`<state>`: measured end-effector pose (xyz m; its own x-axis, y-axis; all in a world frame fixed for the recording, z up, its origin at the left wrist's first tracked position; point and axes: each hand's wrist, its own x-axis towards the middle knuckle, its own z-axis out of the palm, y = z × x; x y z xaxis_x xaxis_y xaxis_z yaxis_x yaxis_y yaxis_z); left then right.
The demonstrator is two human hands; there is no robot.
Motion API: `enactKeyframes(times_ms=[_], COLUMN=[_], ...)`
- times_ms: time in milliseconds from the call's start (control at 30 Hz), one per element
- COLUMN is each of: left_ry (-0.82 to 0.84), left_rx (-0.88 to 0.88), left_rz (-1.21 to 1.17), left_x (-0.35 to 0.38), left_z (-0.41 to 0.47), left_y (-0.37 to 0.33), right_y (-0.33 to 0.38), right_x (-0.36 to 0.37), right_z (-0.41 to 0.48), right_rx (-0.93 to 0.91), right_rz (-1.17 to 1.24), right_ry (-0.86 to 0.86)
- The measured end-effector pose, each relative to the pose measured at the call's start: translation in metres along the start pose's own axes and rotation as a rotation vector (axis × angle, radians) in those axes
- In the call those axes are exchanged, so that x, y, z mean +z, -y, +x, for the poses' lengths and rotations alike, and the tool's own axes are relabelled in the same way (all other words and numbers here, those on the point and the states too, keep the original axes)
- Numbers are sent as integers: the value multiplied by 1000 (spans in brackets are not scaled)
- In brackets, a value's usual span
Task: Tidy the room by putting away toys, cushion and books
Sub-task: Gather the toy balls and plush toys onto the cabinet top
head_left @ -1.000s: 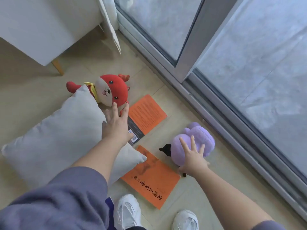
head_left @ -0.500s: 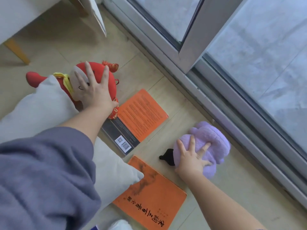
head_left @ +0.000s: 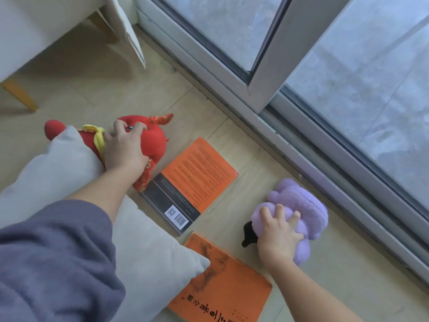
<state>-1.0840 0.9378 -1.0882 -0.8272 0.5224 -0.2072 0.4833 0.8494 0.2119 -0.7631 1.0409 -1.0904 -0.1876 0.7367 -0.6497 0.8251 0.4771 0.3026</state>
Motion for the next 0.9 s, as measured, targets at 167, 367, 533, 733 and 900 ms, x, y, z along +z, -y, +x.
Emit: enactKeyframes(times_ms=[167,367,533,733,900], left_ry=[100,201,107,-49,-50], left_rx=[238,263,140,166,170], left_rz=[-17,-297,-534,-614,-585], left_x=[-45,-129,-197,-315,-410], left_z=[-48,-100,-131,-148,-204], left_y=[-12,-30,-54,-103,-129], right_y=[-19,-43,-57,-107,-164], right_x=[-40,-138,-211,-292,-355], right_z=[-22,-69,-117,-185,-252], right_rx=[-175,-325,-399,-496,-545], right_rz=[-11,55,143,169,295], right_ry=[-5,-87,-98,-160,-148])
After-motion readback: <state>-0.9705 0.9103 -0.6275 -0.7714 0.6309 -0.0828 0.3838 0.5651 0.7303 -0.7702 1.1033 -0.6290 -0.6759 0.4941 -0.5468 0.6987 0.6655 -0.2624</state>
